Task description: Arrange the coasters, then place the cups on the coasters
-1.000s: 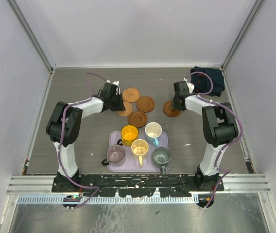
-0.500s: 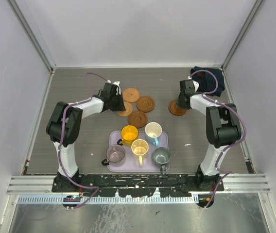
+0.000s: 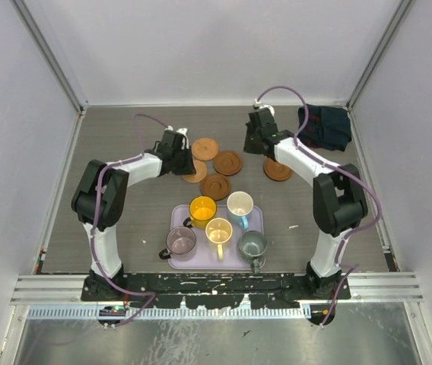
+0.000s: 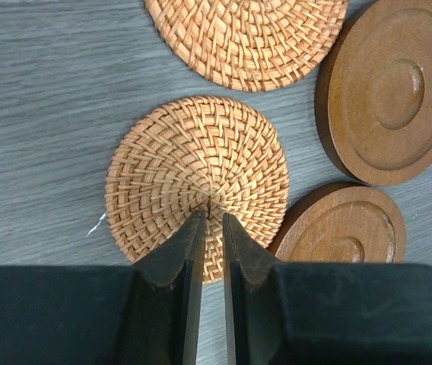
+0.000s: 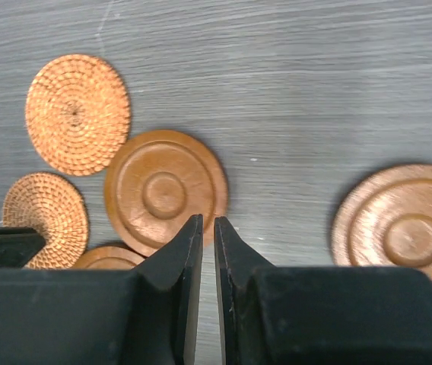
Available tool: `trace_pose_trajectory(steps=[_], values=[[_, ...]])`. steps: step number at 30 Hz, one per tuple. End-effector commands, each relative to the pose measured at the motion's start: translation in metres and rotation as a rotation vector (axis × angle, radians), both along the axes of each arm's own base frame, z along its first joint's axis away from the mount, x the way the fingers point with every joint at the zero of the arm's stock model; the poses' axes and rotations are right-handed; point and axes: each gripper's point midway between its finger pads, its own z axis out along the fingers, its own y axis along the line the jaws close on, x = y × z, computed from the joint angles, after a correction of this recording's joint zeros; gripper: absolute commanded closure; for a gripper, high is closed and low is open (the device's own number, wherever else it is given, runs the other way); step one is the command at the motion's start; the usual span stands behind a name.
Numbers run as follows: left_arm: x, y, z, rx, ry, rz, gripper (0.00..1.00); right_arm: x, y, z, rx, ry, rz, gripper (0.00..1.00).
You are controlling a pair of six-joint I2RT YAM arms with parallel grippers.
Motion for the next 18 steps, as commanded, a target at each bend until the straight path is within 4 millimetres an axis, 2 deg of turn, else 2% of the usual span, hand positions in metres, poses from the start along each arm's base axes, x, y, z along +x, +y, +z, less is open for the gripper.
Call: trace_pose_trajectory(steps=[1, 7, 18], values=[[-0.013, 0.013, -0.001, 0.050, 0.021, 0.014, 0.83, 0.005, 0.030, -0.007, -0.034, 0.022, 0.075, 0.82], [-0.014, 0.018, 0.002, 0.052, 0.017, 0.034, 0.83, 0.002, 0.055, -0.016, -0.044, 0.036, 0.117, 0.82], [-0.016, 0.029, 0.000, 0.043, 0.032, 0.074, 0.82, -0.001, 0.060, -0.048, -0.059, 0.105, 0.121, 0.83]])
